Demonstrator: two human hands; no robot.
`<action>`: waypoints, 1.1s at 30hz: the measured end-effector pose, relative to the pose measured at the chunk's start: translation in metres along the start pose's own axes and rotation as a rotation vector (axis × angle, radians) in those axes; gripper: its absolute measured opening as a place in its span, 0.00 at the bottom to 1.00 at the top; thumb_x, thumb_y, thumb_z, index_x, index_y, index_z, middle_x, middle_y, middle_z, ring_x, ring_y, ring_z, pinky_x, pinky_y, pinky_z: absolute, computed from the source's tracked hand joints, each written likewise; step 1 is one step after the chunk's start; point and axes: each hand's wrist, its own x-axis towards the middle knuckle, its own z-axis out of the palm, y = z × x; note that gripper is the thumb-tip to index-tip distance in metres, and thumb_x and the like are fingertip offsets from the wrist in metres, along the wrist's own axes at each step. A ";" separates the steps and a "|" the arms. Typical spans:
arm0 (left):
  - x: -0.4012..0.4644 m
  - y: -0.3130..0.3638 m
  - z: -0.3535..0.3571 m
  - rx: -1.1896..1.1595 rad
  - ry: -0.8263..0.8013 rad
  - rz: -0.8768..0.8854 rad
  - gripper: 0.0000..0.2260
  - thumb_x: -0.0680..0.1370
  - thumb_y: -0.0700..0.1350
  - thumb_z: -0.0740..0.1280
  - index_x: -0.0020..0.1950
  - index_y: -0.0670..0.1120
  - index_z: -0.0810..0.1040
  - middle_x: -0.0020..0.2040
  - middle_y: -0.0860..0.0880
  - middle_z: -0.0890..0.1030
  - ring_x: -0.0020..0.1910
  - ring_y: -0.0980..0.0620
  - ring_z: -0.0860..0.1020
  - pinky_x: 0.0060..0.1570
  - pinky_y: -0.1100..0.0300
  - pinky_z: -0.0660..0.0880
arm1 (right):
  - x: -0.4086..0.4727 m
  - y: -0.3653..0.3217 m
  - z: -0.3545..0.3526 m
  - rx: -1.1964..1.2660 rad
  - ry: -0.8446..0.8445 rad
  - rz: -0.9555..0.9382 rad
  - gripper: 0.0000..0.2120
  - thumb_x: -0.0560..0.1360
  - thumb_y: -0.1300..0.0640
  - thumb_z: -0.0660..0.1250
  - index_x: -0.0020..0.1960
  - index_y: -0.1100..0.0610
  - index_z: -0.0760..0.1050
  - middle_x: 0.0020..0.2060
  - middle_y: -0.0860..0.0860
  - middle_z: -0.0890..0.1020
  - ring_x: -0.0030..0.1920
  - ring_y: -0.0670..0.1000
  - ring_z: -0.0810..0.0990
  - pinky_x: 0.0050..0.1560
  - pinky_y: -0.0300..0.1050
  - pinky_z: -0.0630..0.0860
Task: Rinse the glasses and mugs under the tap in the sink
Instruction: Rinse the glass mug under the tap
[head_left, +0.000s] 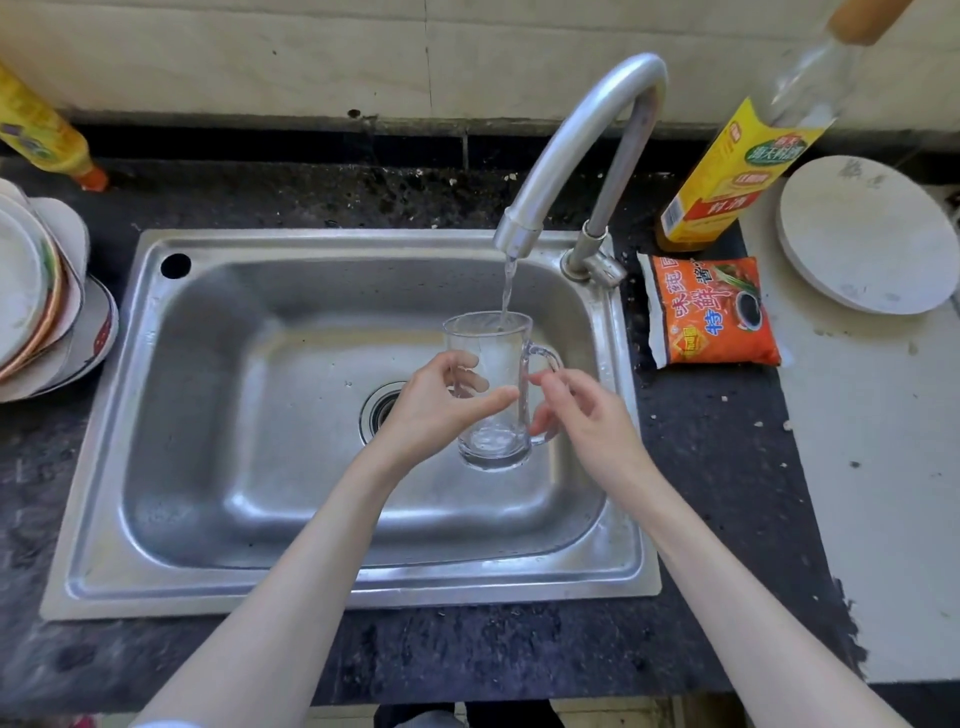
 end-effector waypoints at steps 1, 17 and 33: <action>0.000 0.001 0.001 -0.014 -0.009 -0.008 0.28 0.59 0.59 0.77 0.53 0.50 0.73 0.47 0.50 0.81 0.40 0.55 0.76 0.45 0.61 0.72 | 0.000 -0.001 0.001 0.016 0.020 -0.004 0.07 0.78 0.53 0.60 0.50 0.51 0.76 0.28 0.47 0.78 0.34 0.46 0.77 0.43 0.40 0.74; -0.009 0.010 0.017 -0.128 -0.137 0.154 0.12 0.78 0.44 0.64 0.61 0.49 0.71 0.58 0.55 0.78 0.51 0.67 0.77 0.52 0.72 0.69 | 0.034 -0.015 -0.011 0.905 0.078 0.455 0.11 0.81 0.54 0.57 0.54 0.58 0.74 0.20 0.45 0.60 0.21 0.43 0.59 0.36 0.38 0.62; 0.025 0.046 0.021 -0.285 0.133 0.008 0.27 0.79 0.62 0.42 0.66 0.48 0.67 0.52 0.47 0.79 0.43 0.50 0.80 0.40 0.58 0.76 | 0.024 -0.031 -0.007 0.719 -0.037 0.279 0.13 0.80 0.54 0.58 0.60 0.58 0.74 0.23 0.44 0.60 0.24 0.43 0.60 0.34 0.38 0.60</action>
